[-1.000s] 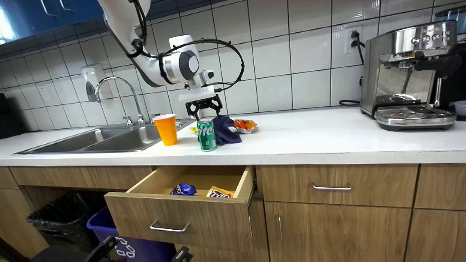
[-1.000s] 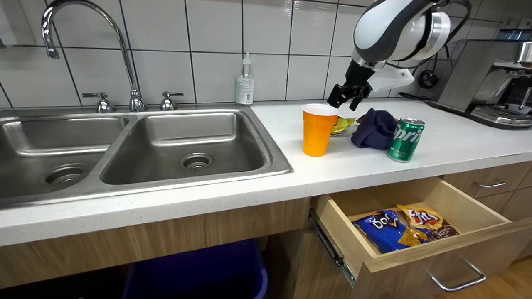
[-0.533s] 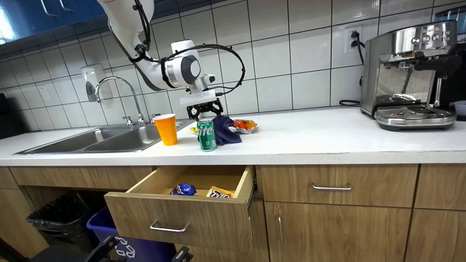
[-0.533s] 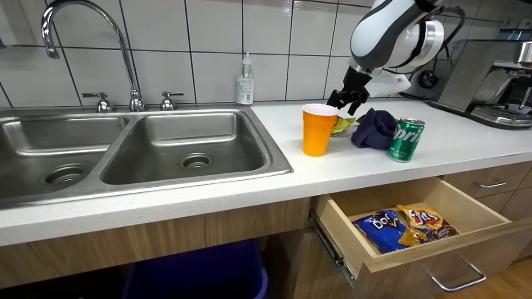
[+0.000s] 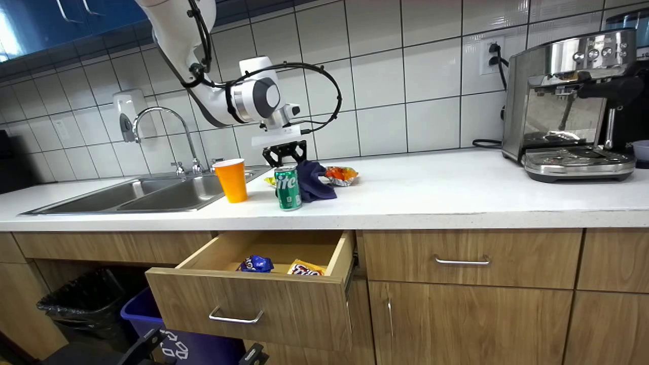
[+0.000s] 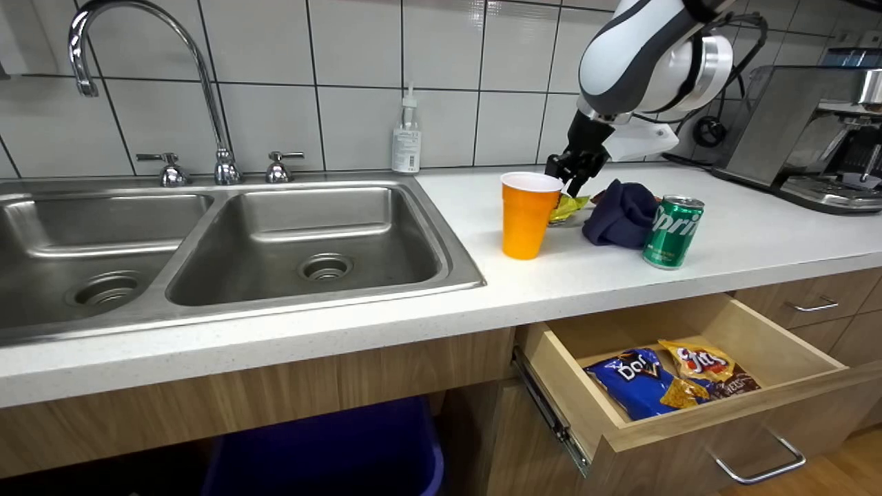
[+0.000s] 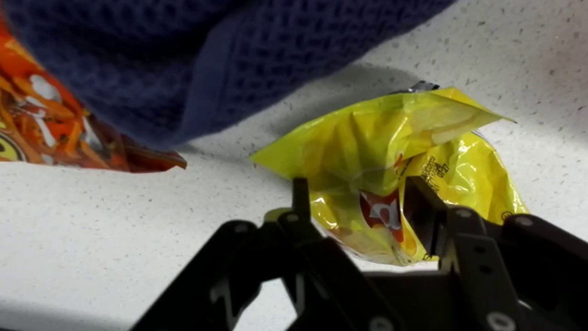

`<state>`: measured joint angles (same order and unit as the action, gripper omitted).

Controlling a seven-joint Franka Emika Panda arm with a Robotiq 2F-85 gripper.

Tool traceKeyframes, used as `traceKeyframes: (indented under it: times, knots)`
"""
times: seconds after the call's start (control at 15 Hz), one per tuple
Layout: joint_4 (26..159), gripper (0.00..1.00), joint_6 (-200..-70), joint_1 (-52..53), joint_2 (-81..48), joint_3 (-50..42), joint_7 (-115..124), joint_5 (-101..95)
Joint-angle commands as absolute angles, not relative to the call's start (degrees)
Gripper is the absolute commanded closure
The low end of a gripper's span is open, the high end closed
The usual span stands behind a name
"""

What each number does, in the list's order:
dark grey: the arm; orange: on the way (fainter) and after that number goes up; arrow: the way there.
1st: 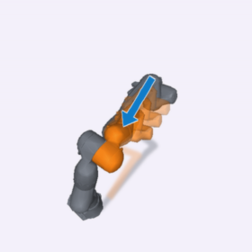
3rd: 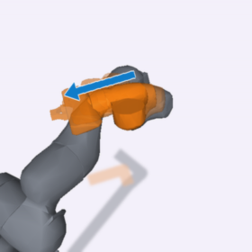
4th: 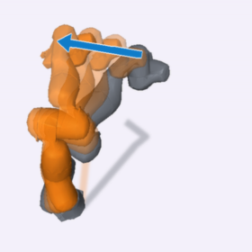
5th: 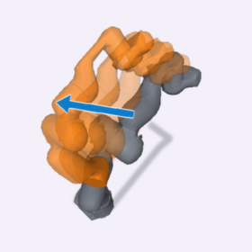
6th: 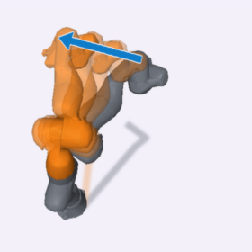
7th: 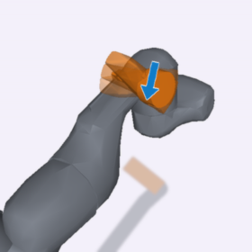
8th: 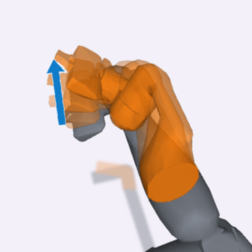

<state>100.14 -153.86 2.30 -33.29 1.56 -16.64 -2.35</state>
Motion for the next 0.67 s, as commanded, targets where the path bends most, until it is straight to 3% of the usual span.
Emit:
traceKeyframes:
  times: [0.0, 0.27, 0.6]
  knots:
    - [98.06, 0.73, -151.95, 1.69, -33.78, 2.2, -15.81, -4.11]
    - [98.05, 1.0, -152.15, 1.51, -33.22, 2.59, -16.29, -3.98]
    - [97.83, 1.0, -152.11, 1.37, -33.28, 2.76, -16.45, -3.83]
